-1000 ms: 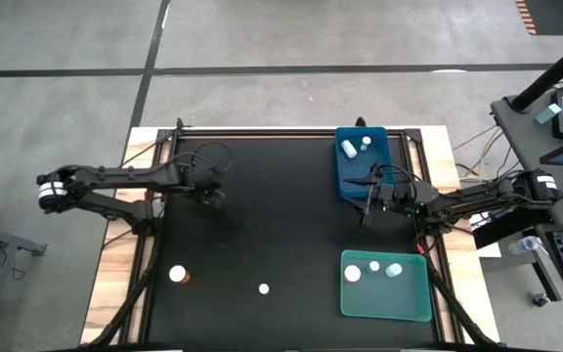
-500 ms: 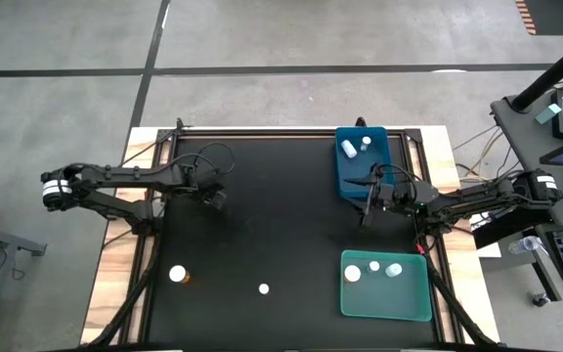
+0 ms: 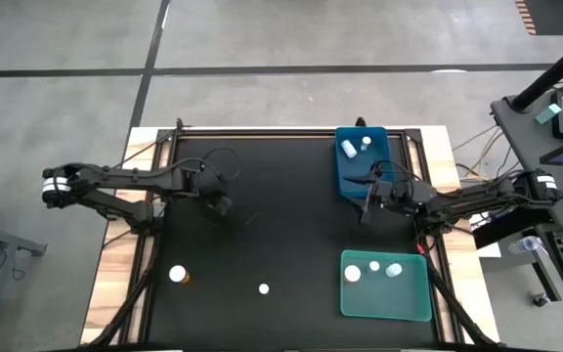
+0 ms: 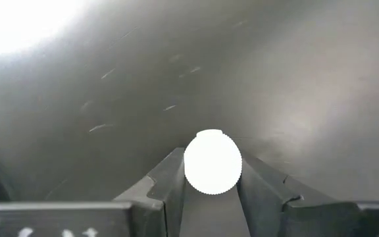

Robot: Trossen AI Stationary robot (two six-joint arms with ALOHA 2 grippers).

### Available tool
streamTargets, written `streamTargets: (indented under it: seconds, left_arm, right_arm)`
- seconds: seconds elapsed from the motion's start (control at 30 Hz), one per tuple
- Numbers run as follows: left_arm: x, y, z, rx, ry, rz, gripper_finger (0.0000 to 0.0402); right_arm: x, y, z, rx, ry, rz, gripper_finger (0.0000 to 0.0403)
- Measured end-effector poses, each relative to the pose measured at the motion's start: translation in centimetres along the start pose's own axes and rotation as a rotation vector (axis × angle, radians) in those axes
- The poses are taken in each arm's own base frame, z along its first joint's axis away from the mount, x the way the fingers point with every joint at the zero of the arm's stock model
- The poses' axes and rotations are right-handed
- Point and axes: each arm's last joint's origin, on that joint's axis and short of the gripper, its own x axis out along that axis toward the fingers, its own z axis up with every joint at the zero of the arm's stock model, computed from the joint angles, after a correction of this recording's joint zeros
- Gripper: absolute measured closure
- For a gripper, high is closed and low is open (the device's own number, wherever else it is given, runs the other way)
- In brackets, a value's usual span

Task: Pick and place medicine bottles into bin by pill shape (circle, oval)
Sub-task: Put the light green pill bottle into the light green bin

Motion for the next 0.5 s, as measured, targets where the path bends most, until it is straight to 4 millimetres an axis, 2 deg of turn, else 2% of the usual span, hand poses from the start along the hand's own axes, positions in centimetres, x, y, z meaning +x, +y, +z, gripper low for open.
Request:
streamTargets:
  seconds: [0.3, 0.5]
  left_arm:
    - [-3.1, -3.7, 0.0, 0.195, -0.131, -0.181, 0.0303]
    - [-5.1, -6.9, 0.0, 0.381, -0.360, -0.403, 0.0303]
  right_arm:
    - [3.3, 0.4, 2.6, 0.062, 0.379, 0.054, 0.0184]
    - [4.9, 1.9, 2.8, 0.085, 0.439, 0.106, 0.0184]
